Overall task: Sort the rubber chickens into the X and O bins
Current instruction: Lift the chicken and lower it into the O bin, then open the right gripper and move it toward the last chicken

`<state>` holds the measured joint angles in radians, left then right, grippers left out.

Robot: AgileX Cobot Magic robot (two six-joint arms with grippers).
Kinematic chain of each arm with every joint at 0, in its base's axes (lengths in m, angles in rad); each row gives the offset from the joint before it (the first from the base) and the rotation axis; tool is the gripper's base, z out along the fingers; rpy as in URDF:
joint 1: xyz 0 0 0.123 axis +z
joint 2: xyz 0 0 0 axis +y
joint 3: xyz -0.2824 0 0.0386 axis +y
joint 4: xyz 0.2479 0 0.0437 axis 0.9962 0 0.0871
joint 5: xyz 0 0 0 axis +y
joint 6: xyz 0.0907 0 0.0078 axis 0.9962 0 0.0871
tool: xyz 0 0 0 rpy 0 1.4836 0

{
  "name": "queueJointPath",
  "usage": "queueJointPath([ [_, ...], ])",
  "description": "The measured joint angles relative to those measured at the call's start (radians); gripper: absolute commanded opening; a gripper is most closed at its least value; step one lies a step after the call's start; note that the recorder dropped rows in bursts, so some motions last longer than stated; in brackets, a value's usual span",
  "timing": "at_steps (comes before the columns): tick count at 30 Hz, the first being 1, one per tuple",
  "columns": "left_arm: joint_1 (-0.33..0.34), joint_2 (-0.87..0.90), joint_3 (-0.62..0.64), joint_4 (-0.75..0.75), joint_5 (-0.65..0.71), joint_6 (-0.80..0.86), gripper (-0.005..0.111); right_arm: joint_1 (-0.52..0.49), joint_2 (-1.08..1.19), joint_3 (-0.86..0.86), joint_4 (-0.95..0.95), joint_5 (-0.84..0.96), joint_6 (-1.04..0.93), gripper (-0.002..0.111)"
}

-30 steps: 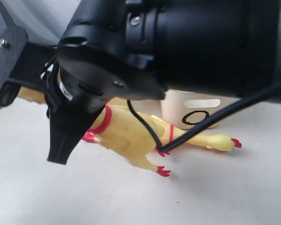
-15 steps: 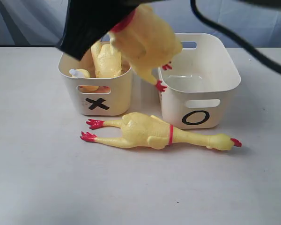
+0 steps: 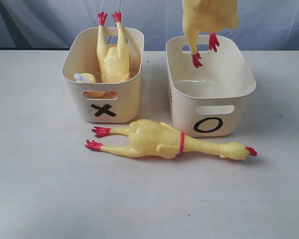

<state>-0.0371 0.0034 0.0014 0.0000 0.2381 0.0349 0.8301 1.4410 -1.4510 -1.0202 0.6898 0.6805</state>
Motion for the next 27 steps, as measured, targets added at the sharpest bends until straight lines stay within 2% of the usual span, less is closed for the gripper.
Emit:
queueJointPath([
  [8,0.000,0.000,0.000,0.000,0.000,0.000,0.000,-0.154,0.088,0.000,0.064,-0.035,0.041,0.028],
  [16,0.000,0.000,0.000,0.000,0.000,0.000,0.000,-0.185,0.176,0.000,0.116,-0.042,0.061,0.029],
  [18,0.000,0.000,0.000,0.000,0.000,0.000,0.000,-0.185,0.229,0.000,0.120,-0.032,0.063,0.039],
  [19,0.000,0.000,0.000,0.000,0.000,0.000,0.000,-0.185,0.248,0.000,0.124,-0.027,0.063,0.051],
  [21,0.000,0.000,0.000,0.000,0.000,0.000,0.000,-0.186,0.288,0.000,0.142,-0.027,0.065,0.057],
  [24,0.000,0.000,0.000,0.000,0.000,0.000,0.000,-0.186,0.315,0.000,0.180,-0.032,0.072,0.049],
  [26,0.000,0.000,0.000,0.000,0.000,0.000,0.000,-0.186,0.297,0.000,0.194,-0.023,0.044,0.038],
  [27,0.000,0.000,0.000,0.000,0.000,0.000,0.000,-0.186,0.275,0.000,0.223,-0.021,-0.012,0.038],
])
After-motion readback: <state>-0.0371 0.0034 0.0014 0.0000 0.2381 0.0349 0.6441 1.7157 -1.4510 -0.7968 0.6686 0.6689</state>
